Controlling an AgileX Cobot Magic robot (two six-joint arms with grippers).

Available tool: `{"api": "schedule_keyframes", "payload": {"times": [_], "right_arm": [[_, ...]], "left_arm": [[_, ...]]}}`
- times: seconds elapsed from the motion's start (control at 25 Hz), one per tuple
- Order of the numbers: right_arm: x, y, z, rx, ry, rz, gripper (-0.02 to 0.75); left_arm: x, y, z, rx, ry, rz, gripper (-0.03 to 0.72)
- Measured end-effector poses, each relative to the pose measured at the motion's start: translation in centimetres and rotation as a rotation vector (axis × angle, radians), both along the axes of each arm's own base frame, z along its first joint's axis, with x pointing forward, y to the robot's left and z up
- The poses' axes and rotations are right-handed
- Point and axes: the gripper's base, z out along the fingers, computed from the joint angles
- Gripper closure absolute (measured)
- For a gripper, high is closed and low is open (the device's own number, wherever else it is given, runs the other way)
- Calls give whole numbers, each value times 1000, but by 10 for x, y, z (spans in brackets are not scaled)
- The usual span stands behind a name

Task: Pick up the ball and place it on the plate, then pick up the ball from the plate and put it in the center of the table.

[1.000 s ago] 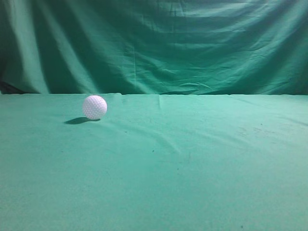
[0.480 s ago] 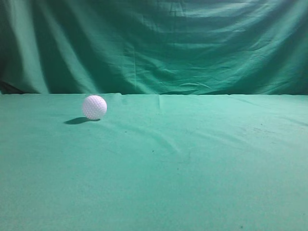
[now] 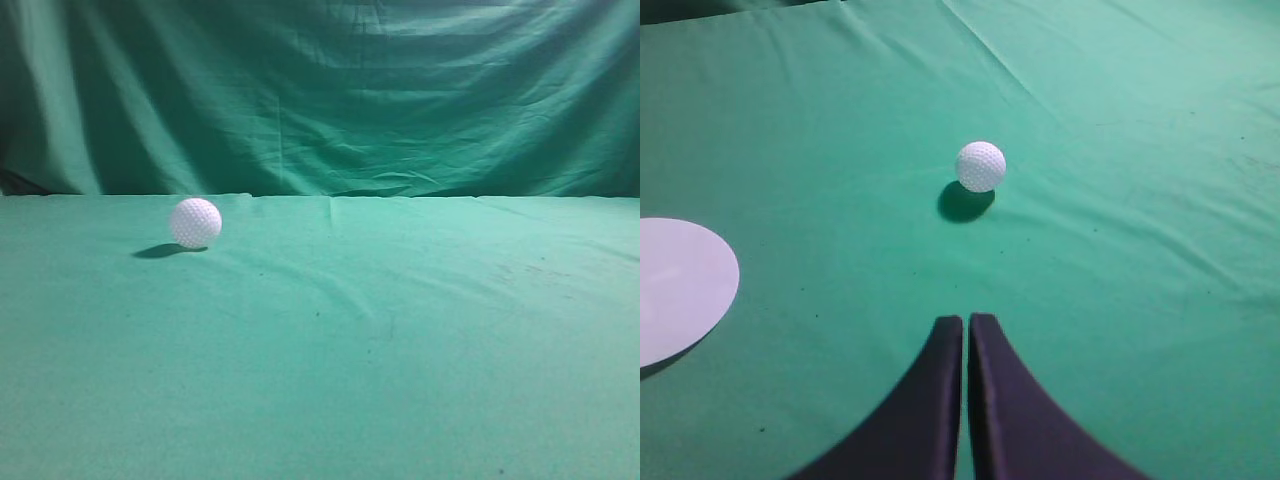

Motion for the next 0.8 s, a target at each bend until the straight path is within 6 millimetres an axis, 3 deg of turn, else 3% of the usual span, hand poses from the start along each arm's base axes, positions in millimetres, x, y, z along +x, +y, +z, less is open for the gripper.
{"api": "schedule_keyframes", "payload": {"times": [0.32,0.48,0.68,0.8], "right_arm": [[1,-26,-2,8,-110,-298,675],[-1,-39,-28,34,-173,-499,675],[-1,-45,-58,33,-189,-619,675],[-1,-46,-61,27,-177,-632,675]], "left_arm": [[0,0,0,0,0,0,688],[0,0,0,0,0,0,688],[0,0,0,0,0,0,688],[0,0,0,0,0,0,688]]}}
